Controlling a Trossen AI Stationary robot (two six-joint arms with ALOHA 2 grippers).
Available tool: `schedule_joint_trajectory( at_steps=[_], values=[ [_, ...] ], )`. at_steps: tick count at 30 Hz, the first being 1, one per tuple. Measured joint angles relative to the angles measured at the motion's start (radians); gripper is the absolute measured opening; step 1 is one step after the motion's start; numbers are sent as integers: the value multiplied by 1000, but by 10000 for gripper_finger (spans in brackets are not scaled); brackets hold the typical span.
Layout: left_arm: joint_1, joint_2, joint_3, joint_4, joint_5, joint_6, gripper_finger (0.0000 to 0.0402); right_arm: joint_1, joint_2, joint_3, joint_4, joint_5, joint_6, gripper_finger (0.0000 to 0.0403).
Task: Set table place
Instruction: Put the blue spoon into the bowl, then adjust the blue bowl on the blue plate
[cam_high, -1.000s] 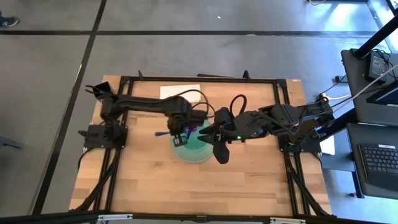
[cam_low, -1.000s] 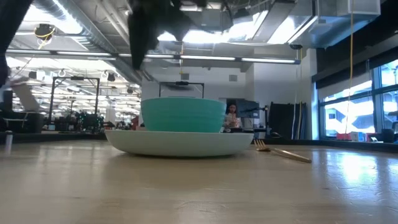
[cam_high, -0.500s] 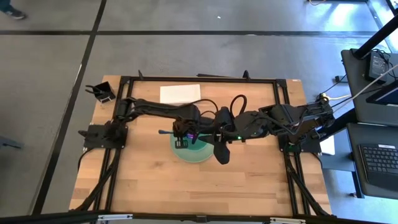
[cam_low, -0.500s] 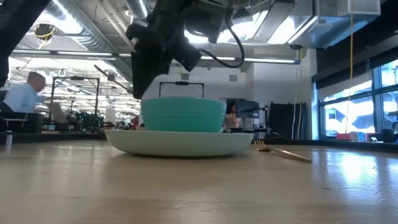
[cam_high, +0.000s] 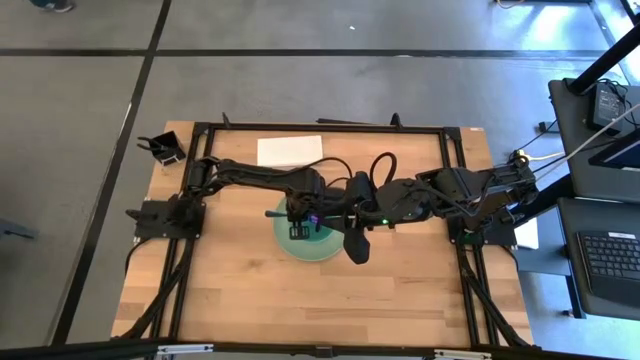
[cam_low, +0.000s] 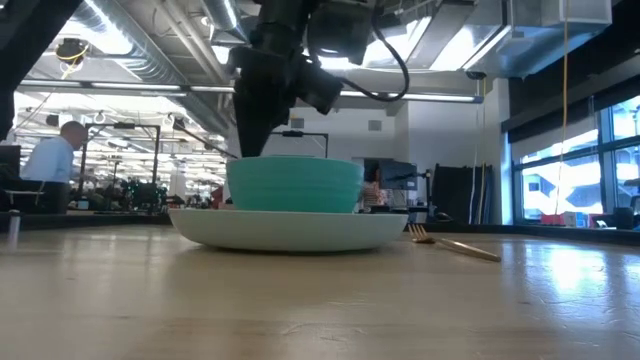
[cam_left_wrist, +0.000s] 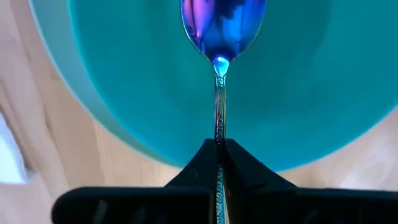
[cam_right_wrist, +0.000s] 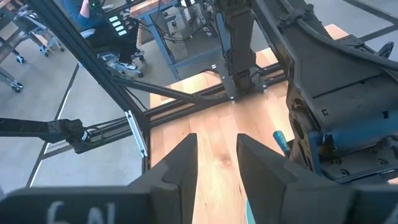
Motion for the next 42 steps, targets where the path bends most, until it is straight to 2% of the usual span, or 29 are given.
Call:
schedule_joint_trajectory(
  at_steps=[7, 14, 22, 29, 36, 42],
  values=[
    [0, 13, 0, 47, 54, 1, 0, 0, 0, 0, 0, 0, 0, 114],
    [-1, 61, 1, 27, 102, 1, 7, 0, 0, 0, -7, 0, 4, 114],
    [-19, 71, 14, 33, 4, 0, 67, 0, 0, 0, -43, -1, 8, 114],
    [-34, 71, 124, 5, -40, -1, 101, 0, 0, 0, -46, 0, 7, 114],
    [-37, 70, 258, 3, -39, -2, 97, 0, 0, 0, -52, -1, 2, 114],
    [-39, 69, 272, 28, -37, 0, 78, 0, 0, 0, -52, 0, 0, 114]
  ],
)
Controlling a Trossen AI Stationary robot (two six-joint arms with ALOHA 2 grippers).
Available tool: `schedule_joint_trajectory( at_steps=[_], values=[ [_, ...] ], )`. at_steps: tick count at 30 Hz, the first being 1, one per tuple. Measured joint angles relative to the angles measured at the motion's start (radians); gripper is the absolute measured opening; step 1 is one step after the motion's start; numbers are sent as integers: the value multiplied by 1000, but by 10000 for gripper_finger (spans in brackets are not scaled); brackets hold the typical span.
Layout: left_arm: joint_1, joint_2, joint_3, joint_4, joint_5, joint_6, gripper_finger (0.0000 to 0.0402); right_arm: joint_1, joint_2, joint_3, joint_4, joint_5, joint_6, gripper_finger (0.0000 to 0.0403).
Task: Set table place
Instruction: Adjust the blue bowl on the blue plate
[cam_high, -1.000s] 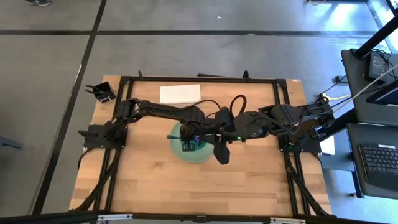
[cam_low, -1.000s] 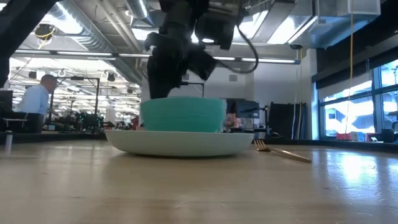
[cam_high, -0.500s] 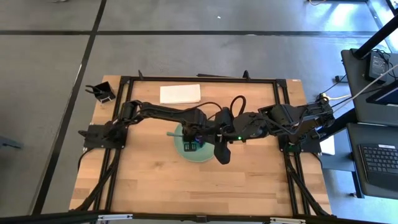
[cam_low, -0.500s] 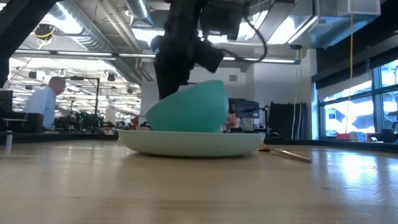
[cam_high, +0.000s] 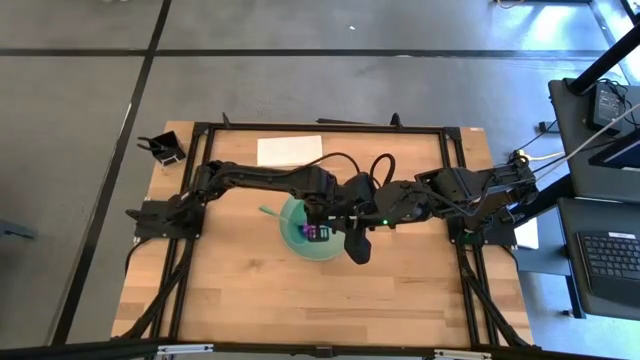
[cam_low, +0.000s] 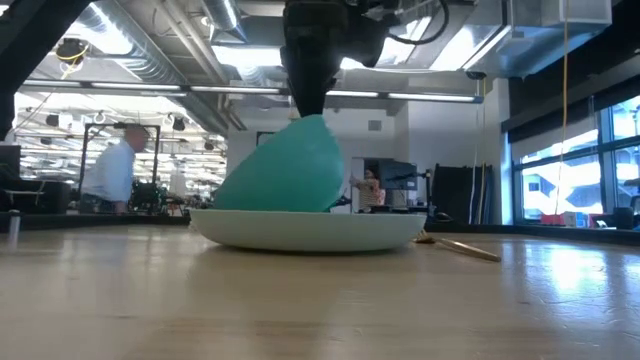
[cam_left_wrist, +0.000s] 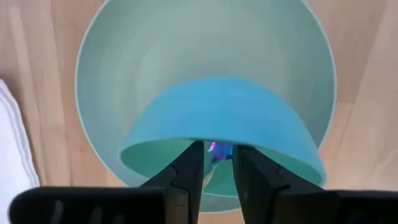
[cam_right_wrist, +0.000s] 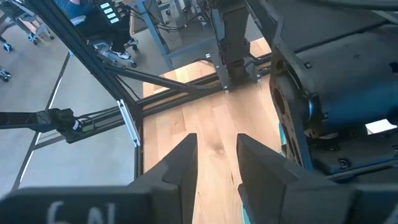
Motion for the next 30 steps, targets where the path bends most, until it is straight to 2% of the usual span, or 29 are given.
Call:
schedule_joint_trajectory(
  at_steps=[9, 18, 24, 30],
  values=[
    [-3, 0, 0, 5, 0, -5, 69, 0, 0, 0, 0, 0, 2, 114],
    [-3, 4, 0, 81, 8, 0, 69, 0, 0, 0, 0, 0, 8, 114],
    [-2, 77, 0, 112, 40, 33, 69, 0, 19, 0, 1, 0, 8, 114],
    [-11, 141, -2, 106, 29, 21, 69, 0, 54, 0, -43, -3, 8, 114]
  ],
)
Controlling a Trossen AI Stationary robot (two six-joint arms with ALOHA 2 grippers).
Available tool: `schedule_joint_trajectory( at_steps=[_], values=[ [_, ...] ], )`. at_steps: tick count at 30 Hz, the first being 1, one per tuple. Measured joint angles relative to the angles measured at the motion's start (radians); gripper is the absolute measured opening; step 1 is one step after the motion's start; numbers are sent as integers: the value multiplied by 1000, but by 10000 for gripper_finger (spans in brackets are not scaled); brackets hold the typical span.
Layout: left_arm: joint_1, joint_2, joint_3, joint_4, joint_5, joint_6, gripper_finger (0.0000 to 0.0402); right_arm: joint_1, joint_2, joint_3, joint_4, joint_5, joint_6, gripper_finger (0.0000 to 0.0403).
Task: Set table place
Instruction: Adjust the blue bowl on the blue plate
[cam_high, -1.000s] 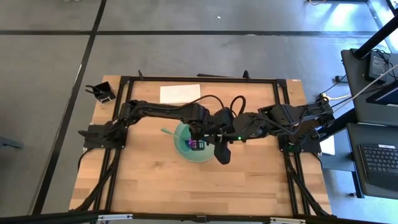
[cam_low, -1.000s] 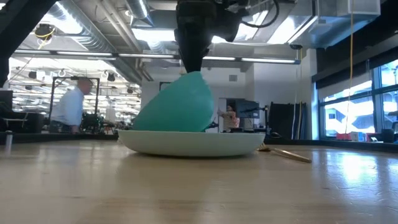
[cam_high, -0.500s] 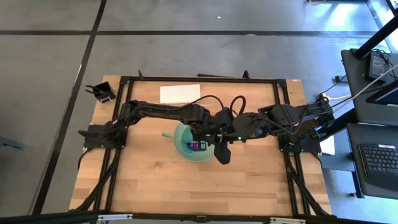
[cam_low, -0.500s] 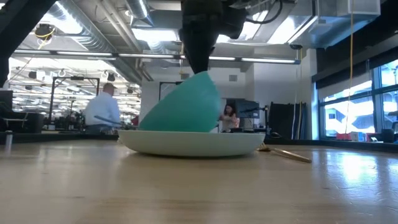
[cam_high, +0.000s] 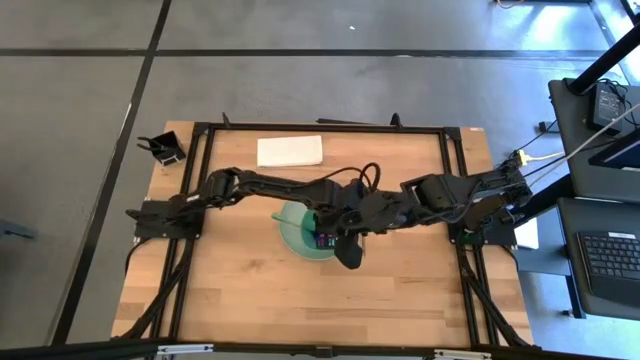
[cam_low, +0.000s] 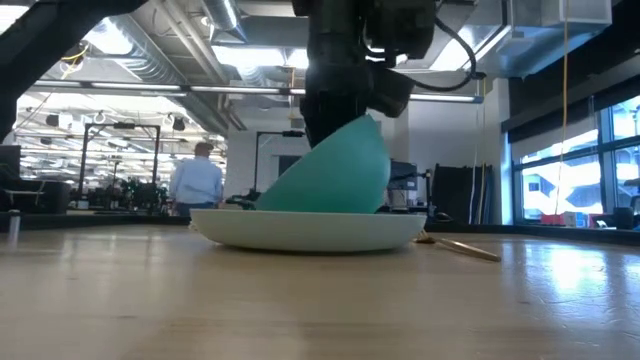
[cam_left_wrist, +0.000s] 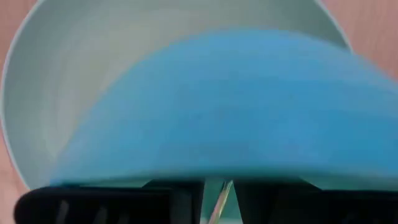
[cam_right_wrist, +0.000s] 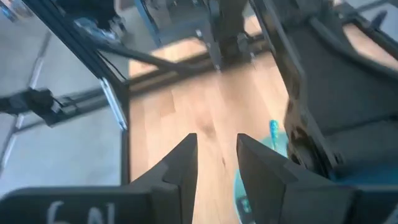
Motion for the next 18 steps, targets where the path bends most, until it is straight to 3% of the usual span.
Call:
schedule_joint_trajectory(
  at_steps=[14, 18],
  values=[
    [9, -16, 3, -60, -5, -22, 69, 46, 9, -27, -469, 50, 469, 114],
    [8, -18, 68, -221, -2, -24, 69, 66, 9, -27, -498, 54, 550, 114]
  ],
)
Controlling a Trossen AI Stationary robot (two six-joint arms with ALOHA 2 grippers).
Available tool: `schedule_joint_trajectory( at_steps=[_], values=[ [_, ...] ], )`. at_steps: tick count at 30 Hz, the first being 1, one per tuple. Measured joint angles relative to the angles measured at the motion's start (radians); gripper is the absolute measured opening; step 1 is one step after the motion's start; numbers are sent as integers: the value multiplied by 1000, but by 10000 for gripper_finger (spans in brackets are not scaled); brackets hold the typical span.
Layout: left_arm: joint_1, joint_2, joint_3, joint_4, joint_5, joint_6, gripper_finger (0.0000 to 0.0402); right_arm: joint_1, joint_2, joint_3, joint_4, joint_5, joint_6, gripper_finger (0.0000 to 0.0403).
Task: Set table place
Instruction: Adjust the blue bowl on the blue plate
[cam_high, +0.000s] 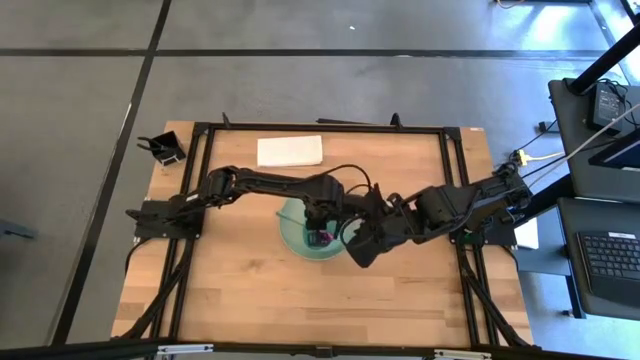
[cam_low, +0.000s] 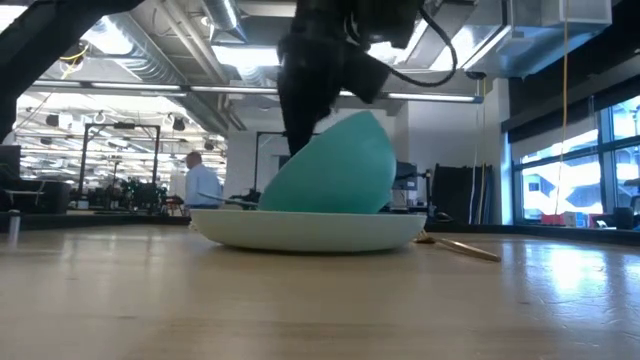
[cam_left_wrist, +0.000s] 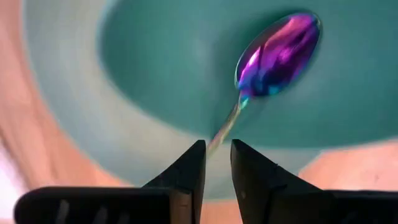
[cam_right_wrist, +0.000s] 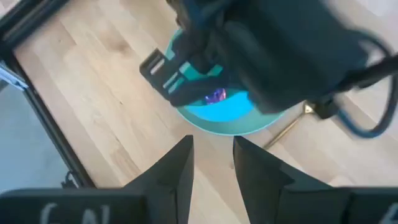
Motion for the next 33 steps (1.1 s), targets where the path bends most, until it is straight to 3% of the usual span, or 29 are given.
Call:
schedule_joint_trajectory(
  at_steps=[10, 21, 27, 30, 33],
  values=[
    [2, -2, 231, -67, -41, 3, 69, 34, 0, 0, 2, 1, 135, 114],
    [100, -217, 208, -69, -215, -2, 69, 61, 19, 0, -8, 2, 227, 114],
    [200, -381, 209, -69, -360, 24, 69, -26, 103, -2, 42, -41, 231, 114],
    [266, -448, 208, -69, -382, 72, 69, -112, 158, -2, 106, -54, 212, 114],
    [337, -505, 208, -69, -395, 142, 69, -200, 205, -2, 176, -135, 212, 114]
  ],
)
